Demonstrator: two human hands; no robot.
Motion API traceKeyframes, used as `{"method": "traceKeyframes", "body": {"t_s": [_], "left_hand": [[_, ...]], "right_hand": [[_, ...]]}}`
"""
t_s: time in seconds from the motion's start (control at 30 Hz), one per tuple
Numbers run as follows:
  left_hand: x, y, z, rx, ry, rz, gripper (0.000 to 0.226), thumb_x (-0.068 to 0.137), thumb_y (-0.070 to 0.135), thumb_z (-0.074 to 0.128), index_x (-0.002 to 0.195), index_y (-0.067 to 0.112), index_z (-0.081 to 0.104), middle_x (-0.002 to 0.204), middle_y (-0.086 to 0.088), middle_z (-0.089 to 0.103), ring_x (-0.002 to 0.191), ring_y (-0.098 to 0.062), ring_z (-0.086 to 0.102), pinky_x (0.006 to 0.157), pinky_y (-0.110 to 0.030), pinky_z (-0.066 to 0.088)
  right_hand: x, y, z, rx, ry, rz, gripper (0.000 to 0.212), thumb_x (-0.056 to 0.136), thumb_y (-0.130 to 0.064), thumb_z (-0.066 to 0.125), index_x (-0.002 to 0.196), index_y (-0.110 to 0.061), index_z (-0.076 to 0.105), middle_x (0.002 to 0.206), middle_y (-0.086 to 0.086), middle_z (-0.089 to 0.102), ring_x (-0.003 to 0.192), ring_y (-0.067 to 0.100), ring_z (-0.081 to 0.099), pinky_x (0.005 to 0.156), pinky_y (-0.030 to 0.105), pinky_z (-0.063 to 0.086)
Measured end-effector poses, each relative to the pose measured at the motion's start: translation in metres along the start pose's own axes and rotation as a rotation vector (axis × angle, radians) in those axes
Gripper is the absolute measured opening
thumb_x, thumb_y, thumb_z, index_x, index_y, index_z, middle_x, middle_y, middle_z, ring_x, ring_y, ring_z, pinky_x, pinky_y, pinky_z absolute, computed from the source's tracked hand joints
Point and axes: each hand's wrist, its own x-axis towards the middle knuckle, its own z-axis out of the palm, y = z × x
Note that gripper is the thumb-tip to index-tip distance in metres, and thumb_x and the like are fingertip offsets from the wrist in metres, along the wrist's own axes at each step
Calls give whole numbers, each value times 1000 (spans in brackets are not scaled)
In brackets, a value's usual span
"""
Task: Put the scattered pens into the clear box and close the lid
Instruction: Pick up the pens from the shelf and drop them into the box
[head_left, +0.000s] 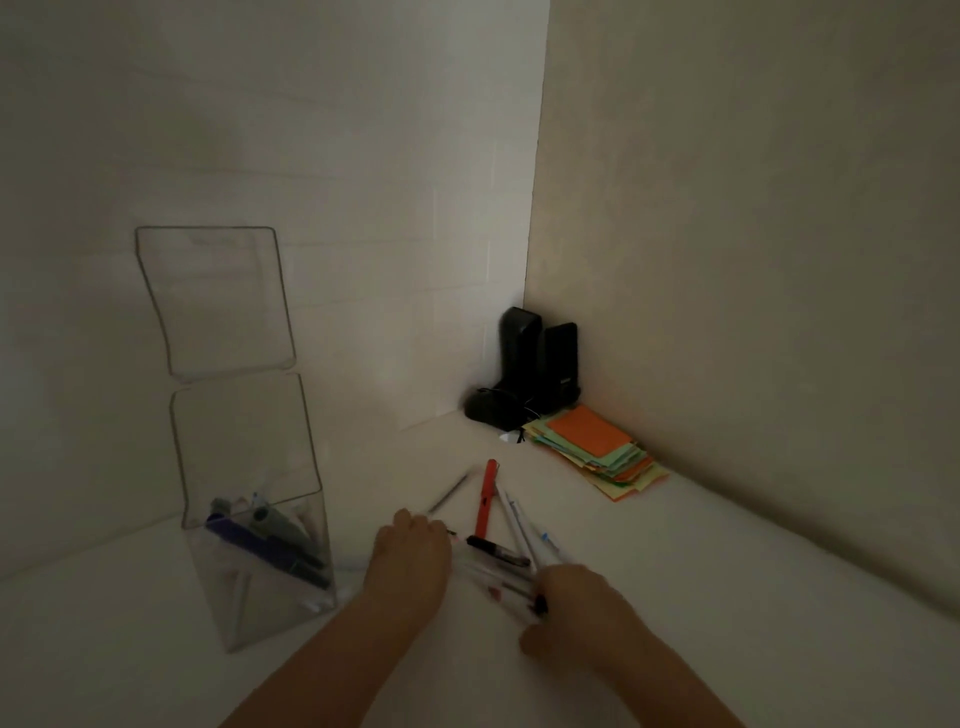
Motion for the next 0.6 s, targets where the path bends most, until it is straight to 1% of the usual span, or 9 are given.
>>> {"method": "traceKeyframes", "body": {"t_s": [0.07, 0.1, 0.17, 0.23, 0.27, 0.33, 0.4, 0.5, 0.6], "left_hand": [[-6, 4, 1, 28, 16, 126, 20, 41, 20, 69, 59, 19, 62, 55, 0, 64, 57, -17, 61, 45, -24, 48], [-9, 5, 2, 19, 18, 157, 13, 44, 23, 64, 56, 20, 60, 50, 1, 62, 51, -15, 57, 42, -22, 45], [-16, 6, 1, -158, -35, 157, 19, 74, 17, 45, 84, 15, 60, 72, -1, 68, 65, -21, 58, 53, -27, 48], [-19, 6, -4, -348, 32, 46, 29, 93, 18, 31, 121, 11, 38, 99, -10, 65, 85, -27, 60, 73, -34, 48], [-22, 3, -8, -466, 73, 39, 31, 96, 23, 29, 125, 13, 30, 98, -11, 64, 81, -24, 59, 73, -34, 47], [-27, -3, -31, -759, 214, 49, 24, 96, 28, 30, 117, 16, 33, 77, -3, 58, 60, -14, 51, 59, -30, 43], [-34, -13, -64, -1029, 324, 31, 11, 95, 27, 33, 102, 23, 41, 66, 2, 48, 54, -11, 44, 50, -21, 38], [-40, -36, -109, -1414, 534, -42, 15, 94, 10, 38, 87, 11, 51, 68, 0, 43, 56, -1, 40, 48, -6, 36], [-45, -71, -132, -1618, 714, -170, 27, 91, 9, 45, 74, 26, 58, 71, 7, 51, 68, 1, 47, 67, -6, 41]], "right_hand": [[-7, 10, -8, -8, -86, -22, 20, 79, -31, 61, 83, -21, 43, 100, 6, 51, 97, 24, 54, 67, 28, 35], [-11, 14, -11, 0, -114, -43, 18, 81, -29, 58, 76, -23, 41, 97, 4, 50, 91, 21, 51, 63, 29, 33], [-16, 22, -13, 32, -138, -67, 25, 86, -25, 49, 64, -26, 37, 82, -1, 48, 80, 16, 45, 58, 24, 32], [-17, 25, -12, 188, -103, -54, 29, 88, -22, 45, 59, -26, 41, 66, -7, 44, 65, 10, 45, 57, 24, 32], [-18, 22, -12, 342, -82, -36, 29, 89, -20, 46, 60, -25, 46, 61, -6, 44, 58, 9, 44, 57, 25, 33], [-19, 9, -16, 709, -30, -55, 30, 90, -9, 46, 63, -18, 51, 59, 2, 42, 52, 11, 40, 56, 25, 32], [-23, -14, -25, 952, 30, -91, 27, 90, -3, 46, 66, -12, 53, 64, 7, 44, 56, 13, 41, 55, 22, 32], [-26, -60, -39, 958, 123, -235, 22, 93, -18, 46, 76, -12, 59, 80, 9, 47, 63, 12, 44, 56, 19, 39], [-21, -108, -47, 825, 249, -411, 22, 92, -31, 45, 84, -17, 59, 81, 7, 52, 65, 10, 49, 67, 25, 44]]}}
